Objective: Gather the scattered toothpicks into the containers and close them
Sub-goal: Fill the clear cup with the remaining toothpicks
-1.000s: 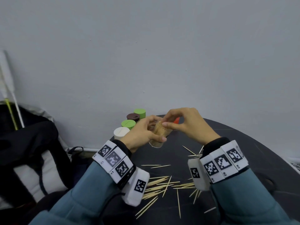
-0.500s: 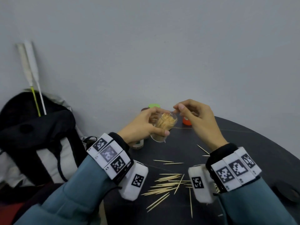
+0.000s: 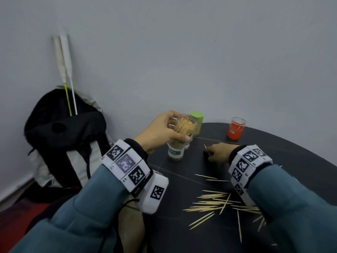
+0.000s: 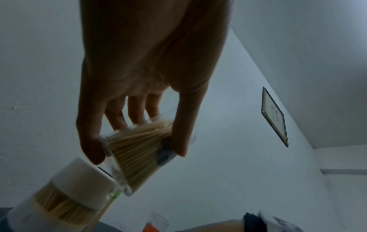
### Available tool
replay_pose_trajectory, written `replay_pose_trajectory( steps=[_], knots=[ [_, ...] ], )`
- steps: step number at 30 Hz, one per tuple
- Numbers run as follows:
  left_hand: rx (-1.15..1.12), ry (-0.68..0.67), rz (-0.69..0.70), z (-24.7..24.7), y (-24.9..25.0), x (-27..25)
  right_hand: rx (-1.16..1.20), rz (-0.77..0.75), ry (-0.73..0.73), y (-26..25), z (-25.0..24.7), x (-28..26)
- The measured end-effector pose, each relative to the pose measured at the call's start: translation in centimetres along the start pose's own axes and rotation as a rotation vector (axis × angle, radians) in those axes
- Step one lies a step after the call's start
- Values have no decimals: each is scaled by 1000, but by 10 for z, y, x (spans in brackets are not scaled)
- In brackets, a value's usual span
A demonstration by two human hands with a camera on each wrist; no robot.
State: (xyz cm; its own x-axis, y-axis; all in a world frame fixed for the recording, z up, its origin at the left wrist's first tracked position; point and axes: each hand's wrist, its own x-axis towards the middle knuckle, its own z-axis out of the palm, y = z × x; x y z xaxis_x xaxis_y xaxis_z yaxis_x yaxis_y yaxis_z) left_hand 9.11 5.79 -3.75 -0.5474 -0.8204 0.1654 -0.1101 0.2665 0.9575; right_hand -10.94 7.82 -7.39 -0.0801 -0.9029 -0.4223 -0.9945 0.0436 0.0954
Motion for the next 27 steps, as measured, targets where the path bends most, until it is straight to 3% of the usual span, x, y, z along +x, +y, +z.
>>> replay_pose_trajectory(
  steps=[4, 13, 18, 27],
  knots=[
    [30, -7, -25, 5, 2, 5, -20, -38, 28, 3, 10, -10],
    [35, -70, -68, 26, 12, 8, 145, -384, 99, 0, 35, -82],
    [59, -82, -85, 35, 17, 7, 267, -363, 104, -13, 50, -102],
    [105, -98, -106, 41, 14, 8, 84, -270, 89, -38, 49, -104]
  ],
)
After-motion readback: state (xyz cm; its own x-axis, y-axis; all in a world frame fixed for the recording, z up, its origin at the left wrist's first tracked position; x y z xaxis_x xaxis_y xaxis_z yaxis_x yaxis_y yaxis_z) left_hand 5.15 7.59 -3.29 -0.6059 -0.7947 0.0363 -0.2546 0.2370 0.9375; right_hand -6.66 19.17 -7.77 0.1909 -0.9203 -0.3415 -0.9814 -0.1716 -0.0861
